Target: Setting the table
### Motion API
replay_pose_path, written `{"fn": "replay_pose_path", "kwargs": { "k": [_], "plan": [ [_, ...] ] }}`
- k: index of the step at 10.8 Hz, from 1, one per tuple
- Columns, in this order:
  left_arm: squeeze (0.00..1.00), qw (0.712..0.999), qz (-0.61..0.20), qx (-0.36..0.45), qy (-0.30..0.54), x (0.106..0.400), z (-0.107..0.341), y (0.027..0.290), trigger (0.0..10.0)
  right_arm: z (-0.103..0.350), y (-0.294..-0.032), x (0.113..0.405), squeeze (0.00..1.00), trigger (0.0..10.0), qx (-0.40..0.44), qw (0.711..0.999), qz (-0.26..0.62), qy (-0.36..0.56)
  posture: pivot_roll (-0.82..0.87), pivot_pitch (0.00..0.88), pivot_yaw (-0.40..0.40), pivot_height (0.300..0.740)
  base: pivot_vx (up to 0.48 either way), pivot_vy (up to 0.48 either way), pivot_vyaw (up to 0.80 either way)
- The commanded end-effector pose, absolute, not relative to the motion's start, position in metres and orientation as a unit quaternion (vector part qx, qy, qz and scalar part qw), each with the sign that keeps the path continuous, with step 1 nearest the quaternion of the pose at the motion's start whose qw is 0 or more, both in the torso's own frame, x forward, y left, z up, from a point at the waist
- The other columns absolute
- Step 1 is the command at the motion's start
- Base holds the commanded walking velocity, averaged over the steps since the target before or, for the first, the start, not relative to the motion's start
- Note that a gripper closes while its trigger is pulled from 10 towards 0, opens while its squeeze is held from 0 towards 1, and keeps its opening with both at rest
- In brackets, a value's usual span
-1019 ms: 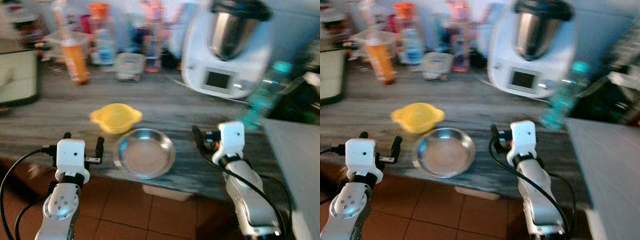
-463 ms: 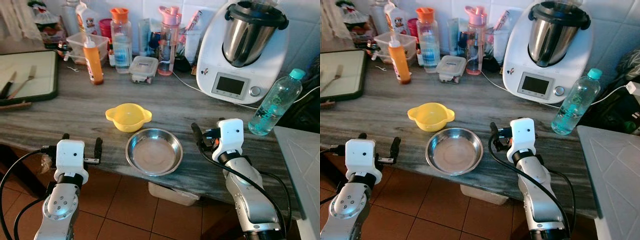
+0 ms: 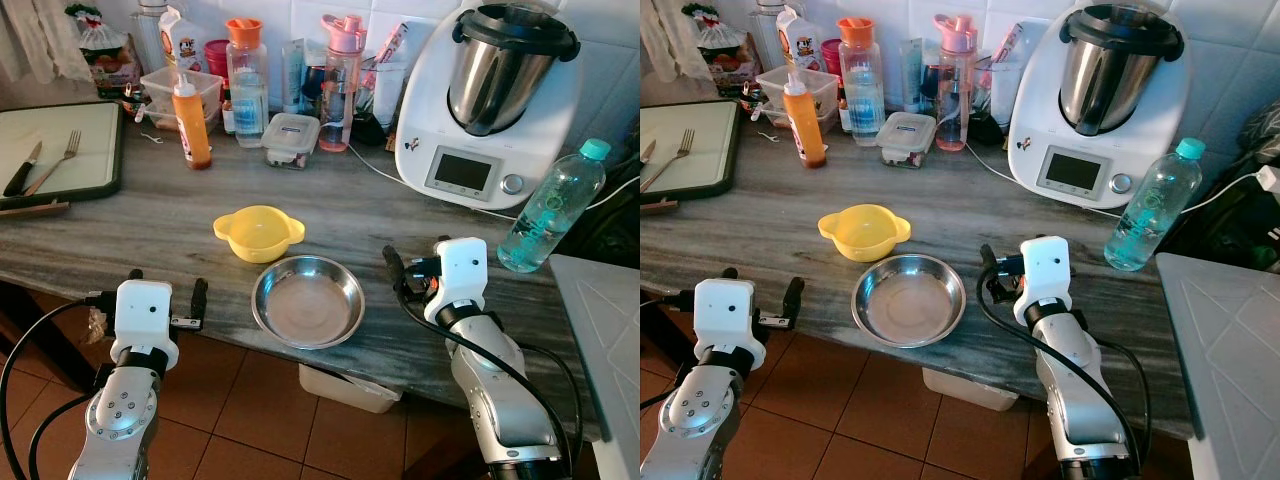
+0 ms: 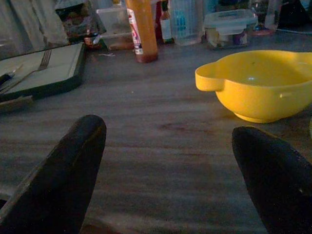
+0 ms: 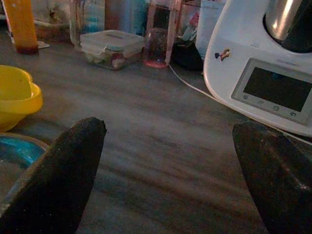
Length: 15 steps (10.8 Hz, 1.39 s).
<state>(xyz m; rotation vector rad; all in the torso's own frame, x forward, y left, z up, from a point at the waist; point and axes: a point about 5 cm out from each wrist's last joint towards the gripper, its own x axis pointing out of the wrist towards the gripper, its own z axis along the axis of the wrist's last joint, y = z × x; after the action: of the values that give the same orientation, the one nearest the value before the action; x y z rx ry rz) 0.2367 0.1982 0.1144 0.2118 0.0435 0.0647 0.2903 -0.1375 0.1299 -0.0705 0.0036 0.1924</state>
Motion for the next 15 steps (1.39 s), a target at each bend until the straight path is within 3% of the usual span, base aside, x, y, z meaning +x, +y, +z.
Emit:
{"fn": "replay_pose_path", "kwargs": {
  "k": [1,6,15],
  "plan": [
    [0.00,0.993,0.032,0.110,0.026,0.2368,0.1143,0.1994,10.0,0.1295,-0.1389,0.2908,0.00,10.0,-0.034,0.995,0.096,0.001,0.18,0.000,-0.058,0.740,0.000,0.000,0.00],
    [0.00,0.993,0.032,0.112,0.026,0.2369,0.1134,0.1990,10.0,0.1304,-0.1391,0.2938,0.00,10.0,-0.036,0.995,0.098,-0.001,0.18,0.000,-0.064,0.740,0.000,0.000,0.00],
    [0.00,0.992,0.032,0.121,0.028,0.2380,0.1142,0.2022,10.0,0.1278,-0.1386,0.2913,0.00,10.0,-0.026,0.996,0.090,0.003,0.19,0.000,-0.052,0.740,-0.270,0.000,0.00]
  ]
}}
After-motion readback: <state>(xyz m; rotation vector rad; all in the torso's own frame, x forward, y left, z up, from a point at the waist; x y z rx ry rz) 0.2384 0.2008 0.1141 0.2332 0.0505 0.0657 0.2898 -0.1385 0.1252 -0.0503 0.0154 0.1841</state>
